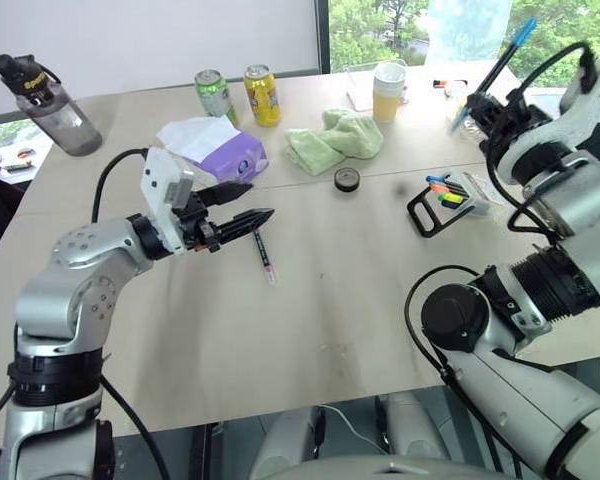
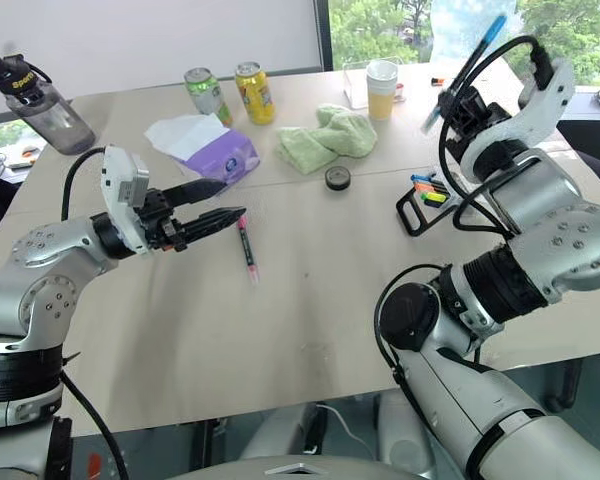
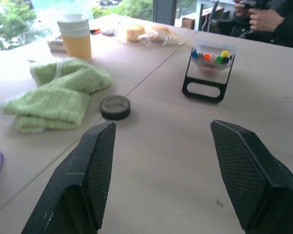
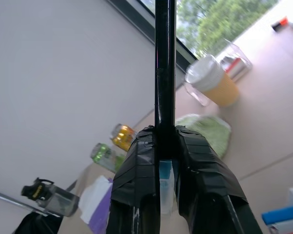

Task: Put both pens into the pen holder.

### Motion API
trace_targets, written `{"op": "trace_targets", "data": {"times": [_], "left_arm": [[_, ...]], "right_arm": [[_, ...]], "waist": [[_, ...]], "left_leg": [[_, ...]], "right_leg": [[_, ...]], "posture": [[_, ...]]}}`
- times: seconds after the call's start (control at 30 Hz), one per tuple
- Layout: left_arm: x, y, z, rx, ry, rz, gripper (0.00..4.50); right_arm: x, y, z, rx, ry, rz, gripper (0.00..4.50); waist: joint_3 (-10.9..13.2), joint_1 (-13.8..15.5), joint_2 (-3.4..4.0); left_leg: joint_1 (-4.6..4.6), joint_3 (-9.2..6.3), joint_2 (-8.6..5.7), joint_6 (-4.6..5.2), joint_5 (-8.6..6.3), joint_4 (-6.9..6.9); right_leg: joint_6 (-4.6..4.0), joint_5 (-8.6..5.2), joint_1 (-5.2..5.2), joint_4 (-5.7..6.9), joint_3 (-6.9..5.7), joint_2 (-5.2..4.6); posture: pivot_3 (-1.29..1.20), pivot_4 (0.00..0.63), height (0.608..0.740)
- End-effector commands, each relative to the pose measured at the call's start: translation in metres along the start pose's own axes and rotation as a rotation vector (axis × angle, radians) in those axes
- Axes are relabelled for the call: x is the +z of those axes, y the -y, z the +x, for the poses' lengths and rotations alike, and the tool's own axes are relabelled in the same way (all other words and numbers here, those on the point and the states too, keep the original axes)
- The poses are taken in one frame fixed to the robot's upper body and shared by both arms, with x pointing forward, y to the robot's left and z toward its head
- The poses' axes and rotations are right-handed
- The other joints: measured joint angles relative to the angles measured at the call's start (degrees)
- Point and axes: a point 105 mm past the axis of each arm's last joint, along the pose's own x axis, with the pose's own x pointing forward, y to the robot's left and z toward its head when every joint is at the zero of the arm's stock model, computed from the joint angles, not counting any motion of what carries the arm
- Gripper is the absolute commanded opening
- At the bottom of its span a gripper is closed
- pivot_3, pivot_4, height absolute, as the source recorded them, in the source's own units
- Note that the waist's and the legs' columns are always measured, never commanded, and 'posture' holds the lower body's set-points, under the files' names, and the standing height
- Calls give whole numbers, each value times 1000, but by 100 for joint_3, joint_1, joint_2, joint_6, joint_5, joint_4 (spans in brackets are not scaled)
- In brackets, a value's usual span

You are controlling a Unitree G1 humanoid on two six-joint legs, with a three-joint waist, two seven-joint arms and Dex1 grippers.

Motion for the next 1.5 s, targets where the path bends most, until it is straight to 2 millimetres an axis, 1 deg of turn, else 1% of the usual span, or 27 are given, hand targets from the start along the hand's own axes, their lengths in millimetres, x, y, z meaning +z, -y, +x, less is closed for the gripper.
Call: {"op": "trace_targets", "data": {"times": [0.03,0.2,0.3,0.43,0.53,0.6,0.7,0.77,0.83,0.97,1.03,1.13,1.3,1.5], "left_arm": [[4,-3,3,-17,8,32,3190],[2,-3,10,-45,11,31,3190],[3,-3,12,-51,16,33,3190],[3,-3,10,-53,15,33,3190],[1,-3,9,-50,11,32,3190],[1,-3,9,-49,10,31,3190],[0,-2,9,-49,9,28,3190],[-1,-2,9,-48,5,27,3190],[-1,-2,8,-47,2,25,3190],[-2,-1,6,-45,-3,25,3190],[-2,-1,5,-42,-6,24,3190],[-3,1,3,-39,-10,21,3190],[-5,1,2,-33,-23,21,3190],[-7,1,1,-32,-28,19,3190]], "right_arm": [[-107,-24,-5,110,-248,309,42],[-119,-19,-13,85,-302,287,42],[-119,-14,-14,65,-304,315,42],[-118,-2,-19,53,-325,295,42],[-118,0,-25,91,-347,278,42],[-118,2,-35,152,-391,198,42],[-120,16,-54,186,-491,92,42],[-117,27,-65,189,-553,15,42],[-112,35,-74,195,-598,-14,42],[-102,39,-76,193,-606,16,42],[-104,37,-79,194,-621,33,42],[-111,36,-84,161,-615,151,42],[-119,31,-75,79,-477,386,42],[-108,23,-61,5,-309,587,42]], "waist": [[-1,-6,1],[-3,-4,1],[-1,-29,7],[-1,-49,7],[-2,-40,7],[-5,-40,2],[-6,-29,2],[3,-25,17],[-1,-4,10],[-5,13,3],[-5,16,3],[-5,72,-2],[-6,131,-5],[-6,146,-4]], "left_leg": [[1,1,0,0,0,2],[2,2,0,1,0,2],[2,14,0,1,1,4],[4,13,1,1,1,3],[4,12,1,2,1,3],[4,10,1,2,0,3],[5,3,2,3,0,-1],[1,18,-1,9,-3,8],[9,37,-4,21,-8,21],[26,33,7,21,-8,11],[30,41,13,21,-8,6],[28,51,13,27,-12,9],[28,48,13,28,-12,13],[28,49,12,27,-13,14]], "right_leg": [[0,0,1,0,1,0],[0,0,3,1,1,0],[0,0,0,4,14,0],[0,0,-1,5,14,2],[0,0,0,4,13,2],[0,0,2,2,11,2],[0,0,7,-2,3,1],[2,1,6,-4,15,-1],[10,5,16,-10,23,-1],[10,5,26,-8,23,10],[10,5,26,-7,31,13],[11,5,27,-14,38,11],[11,5,27,-15,36,12],[11,5,26,-14,38,14]], "posture": [[0,150,740],[0,150,740],[0,150,740],[0,150,740],[0,150,740],[0,150,740],[0,150,740],[0,150,740],[0,150,740],[0,150,740],[0,150,740],[0,150,740],[0,150,740],[0,150,740]]}}
